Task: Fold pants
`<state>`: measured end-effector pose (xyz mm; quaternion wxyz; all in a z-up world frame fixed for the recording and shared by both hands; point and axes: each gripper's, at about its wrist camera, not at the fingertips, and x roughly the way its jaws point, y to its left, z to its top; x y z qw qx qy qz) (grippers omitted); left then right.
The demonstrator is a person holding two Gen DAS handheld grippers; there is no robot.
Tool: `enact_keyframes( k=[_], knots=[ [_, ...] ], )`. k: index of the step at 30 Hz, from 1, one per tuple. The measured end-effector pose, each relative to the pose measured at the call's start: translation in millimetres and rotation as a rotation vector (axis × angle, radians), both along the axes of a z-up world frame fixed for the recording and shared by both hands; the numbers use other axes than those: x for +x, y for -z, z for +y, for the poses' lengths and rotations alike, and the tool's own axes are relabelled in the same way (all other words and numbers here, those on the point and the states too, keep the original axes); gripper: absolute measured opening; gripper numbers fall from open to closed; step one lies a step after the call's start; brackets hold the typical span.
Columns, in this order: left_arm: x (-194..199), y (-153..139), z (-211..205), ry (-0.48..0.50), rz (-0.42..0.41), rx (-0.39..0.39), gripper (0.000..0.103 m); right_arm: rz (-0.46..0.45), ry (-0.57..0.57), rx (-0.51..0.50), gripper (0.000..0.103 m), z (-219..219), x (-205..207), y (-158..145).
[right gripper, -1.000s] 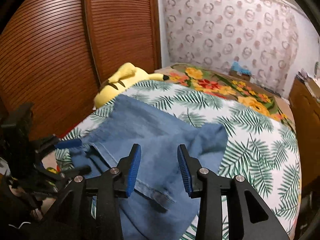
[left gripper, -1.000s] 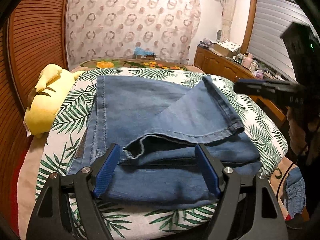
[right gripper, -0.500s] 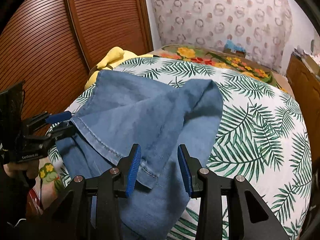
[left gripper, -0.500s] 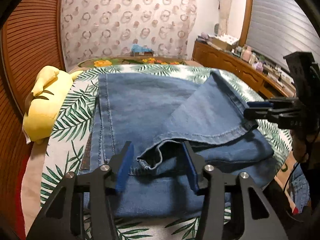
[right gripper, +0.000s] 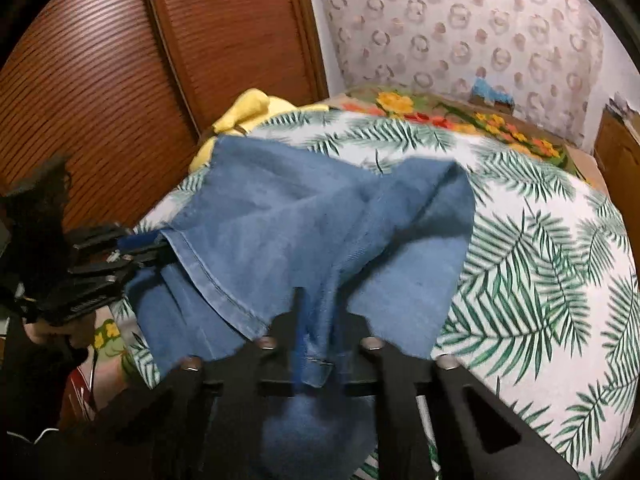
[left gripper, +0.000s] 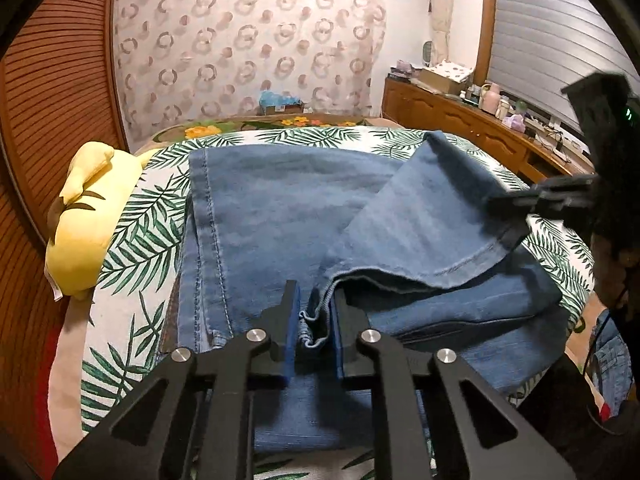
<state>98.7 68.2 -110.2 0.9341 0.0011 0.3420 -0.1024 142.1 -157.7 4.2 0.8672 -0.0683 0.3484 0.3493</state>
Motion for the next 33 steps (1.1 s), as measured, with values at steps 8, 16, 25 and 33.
enact_keyframes(
  k=[8,16,25,33],
  knots=[
    [-27.2,-31.4,-3.6,0.006,-0.098,-0.053,0.009,-0.130,-0.010,0.058,0.003,0.1,2.8,-46.7],
    [-64.8,-70.1,-5.8,-0.018,-0.228,-0.112,0.008,-0.205,-0.052,0.055,0.003,28.9,16.5,-80.0],
    [-60.0,-47.9,6.7,-0.070,-0.156,-0.091,0.008,-0.157,-0.081,0.037,0.003,73.0,48.3,-66.0],
    [-45.2,-8.0,18.6,-0.106,-0.044,-0.070,0.008,-0.077,-0.109,-0.015,0.003,118.7,82.8,-25.3]
  ],
)
